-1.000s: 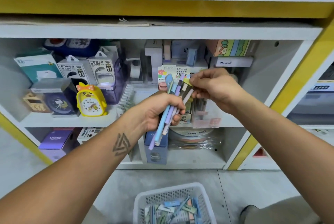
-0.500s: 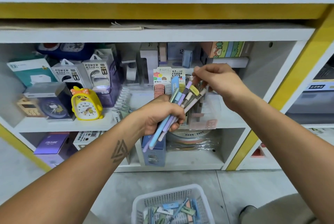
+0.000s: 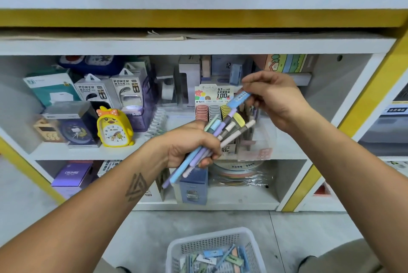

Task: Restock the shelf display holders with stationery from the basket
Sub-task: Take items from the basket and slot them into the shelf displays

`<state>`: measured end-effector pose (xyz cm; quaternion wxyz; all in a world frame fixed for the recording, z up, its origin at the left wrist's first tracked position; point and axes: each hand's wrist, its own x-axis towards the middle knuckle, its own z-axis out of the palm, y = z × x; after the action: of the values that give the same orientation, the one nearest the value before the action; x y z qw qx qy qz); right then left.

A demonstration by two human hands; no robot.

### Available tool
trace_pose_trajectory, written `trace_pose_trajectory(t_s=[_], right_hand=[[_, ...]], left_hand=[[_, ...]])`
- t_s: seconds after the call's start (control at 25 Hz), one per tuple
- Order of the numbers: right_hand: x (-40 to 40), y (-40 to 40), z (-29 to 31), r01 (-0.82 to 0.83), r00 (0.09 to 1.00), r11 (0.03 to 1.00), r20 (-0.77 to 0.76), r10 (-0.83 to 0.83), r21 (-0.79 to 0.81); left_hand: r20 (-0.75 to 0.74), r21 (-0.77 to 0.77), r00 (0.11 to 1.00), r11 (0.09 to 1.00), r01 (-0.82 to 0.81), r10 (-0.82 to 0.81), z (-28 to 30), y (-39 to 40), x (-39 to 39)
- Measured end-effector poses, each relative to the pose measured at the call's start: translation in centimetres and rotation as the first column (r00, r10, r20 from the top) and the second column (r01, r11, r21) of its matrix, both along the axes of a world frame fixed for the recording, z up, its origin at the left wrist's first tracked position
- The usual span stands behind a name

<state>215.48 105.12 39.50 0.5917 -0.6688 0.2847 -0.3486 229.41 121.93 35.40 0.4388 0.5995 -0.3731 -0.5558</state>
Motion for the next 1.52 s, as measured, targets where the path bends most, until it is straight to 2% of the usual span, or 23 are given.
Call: trace_pose_trajectory(t_s=[0.16,0.36,0.48,0.64,0.8,0.92,1.0,1.12,1.4,1.52], right_hand=[[0.6,0.6,-0.3,0.012,0.999,0.993,-0.033,-0.016,-0.115],[2.8,2.5,-0.5,-0.126,0.986,0.992,-0.104,0.127,0.017],[4.3,3.9,-0.6,-0.208,0.961,0.977,-0.196,0.196,-0.042],[6.2,5.1,-1.2,-0.217,0.963,0.974,-0.18,0.203,-0.06],[8.3,6.0,-2.4,-0.205,0.949,0.946,-0.288,0.129,-0.251],[9.8,6.4,-3.4,-0.241,0.895,0.808,-0.445,-0.03,-0.538],[10.5,6.8,-4.3,-0.336,0.837,0.721,-0.543,-0.067,-0.606],[11.5,7.3,-5.7,-0.446,0.769,0.661,-0.637,-0.063,-0.603],[12.6,7.6,-7.5,-0.47,0.771,0.685,-0.636,0.013,-0.556],[12.7,8.0,-7.9,-0.534,0.714,0.641,-0.7,-0.006,-0.551]], left_hand=[[-0.107,-0.062,0.989,0.992,-0.109,0.102,1.0,1.7,2.5],[-0.133,-0.053,0.946,0.951,-0.305,0.296,1.5,4.1,6.3],[-0.114,-0.035,0.92,0.924,-0.38,0.374,1.3,5.4,7.9],[-0.135,-0.015,0.892,0.899,-0.438,0.432,1.1,7.1,9.3],[-0.113,-0.002,0.867,0.873,-0.488,0.485,0.9,8.3,10.4],[-0.098,0.025,0.865,0.87,-0.492,0.492,0.6,8.9,10.6],[-0.095,0.037,0.863,0.868,-0.494,0.496,0.4,8.9,10.7],[-0.102,0.039,0.863,0.868,-0.494,0.496,0.3,8.6,10.9],[-0.094,0.044,0.873,0.878,-0.477,0.479,0.0,8.3,10.9],[-0.102,0.044,0.873,0.879,-0.475,0.477,0.0,8.4,10.6]])
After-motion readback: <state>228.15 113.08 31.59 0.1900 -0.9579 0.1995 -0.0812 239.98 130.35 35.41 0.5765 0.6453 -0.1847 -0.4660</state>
